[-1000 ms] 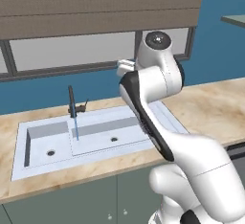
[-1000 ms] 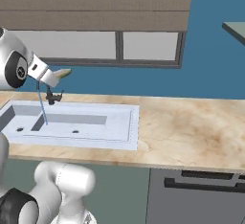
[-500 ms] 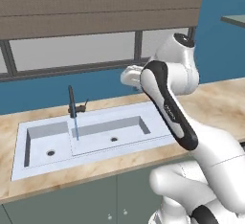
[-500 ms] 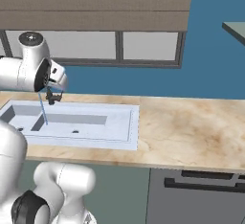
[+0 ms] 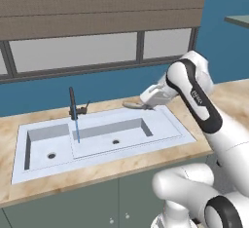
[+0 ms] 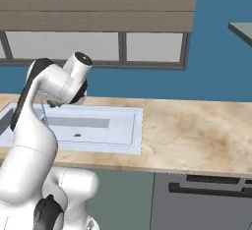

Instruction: Take the fish out of the fridge, briefly rinse it in the sink, and place it on the tray next to the sink.

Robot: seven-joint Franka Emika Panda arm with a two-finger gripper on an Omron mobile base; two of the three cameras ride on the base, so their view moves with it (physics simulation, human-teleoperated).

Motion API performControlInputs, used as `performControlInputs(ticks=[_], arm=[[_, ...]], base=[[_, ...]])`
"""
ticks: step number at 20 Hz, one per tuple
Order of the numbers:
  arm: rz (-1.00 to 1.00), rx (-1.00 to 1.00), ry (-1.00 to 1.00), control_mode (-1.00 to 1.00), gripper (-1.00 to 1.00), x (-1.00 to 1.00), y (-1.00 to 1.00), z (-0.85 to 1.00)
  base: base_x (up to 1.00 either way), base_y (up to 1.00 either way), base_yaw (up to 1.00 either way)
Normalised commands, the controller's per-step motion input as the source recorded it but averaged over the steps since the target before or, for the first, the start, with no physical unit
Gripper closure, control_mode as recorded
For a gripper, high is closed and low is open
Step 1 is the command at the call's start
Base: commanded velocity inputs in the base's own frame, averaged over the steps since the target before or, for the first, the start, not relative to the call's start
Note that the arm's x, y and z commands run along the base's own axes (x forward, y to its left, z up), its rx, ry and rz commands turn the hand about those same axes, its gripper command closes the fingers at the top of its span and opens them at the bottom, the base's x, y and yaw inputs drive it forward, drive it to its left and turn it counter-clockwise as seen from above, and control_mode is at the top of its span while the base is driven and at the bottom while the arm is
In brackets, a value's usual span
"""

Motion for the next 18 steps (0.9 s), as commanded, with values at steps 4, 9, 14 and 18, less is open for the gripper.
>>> performControlInputs(ticks=[4, 9, 14, 18], arm=[[0.50, 0.00, 0.06, -1.00, 1.00, 0.18, -0.11, -0.51], [0.33, 0.00, 0.07, -1.00, 1.00, 0.73, 0.00, -0.25], [0.11, 0.00, 0.03, -1.00, 1.00, 0.45, 0.00, -0.22], [0.13, 0.00, 0.04, -1.00, 1.00, 0.24, 0.08, -0.73]], base=[[0.00, 0.00, 0.00], [0.00, 0.00, 0.00], [0.00, 0.00, 0.00], [0.00, 0.00, 0.00]])
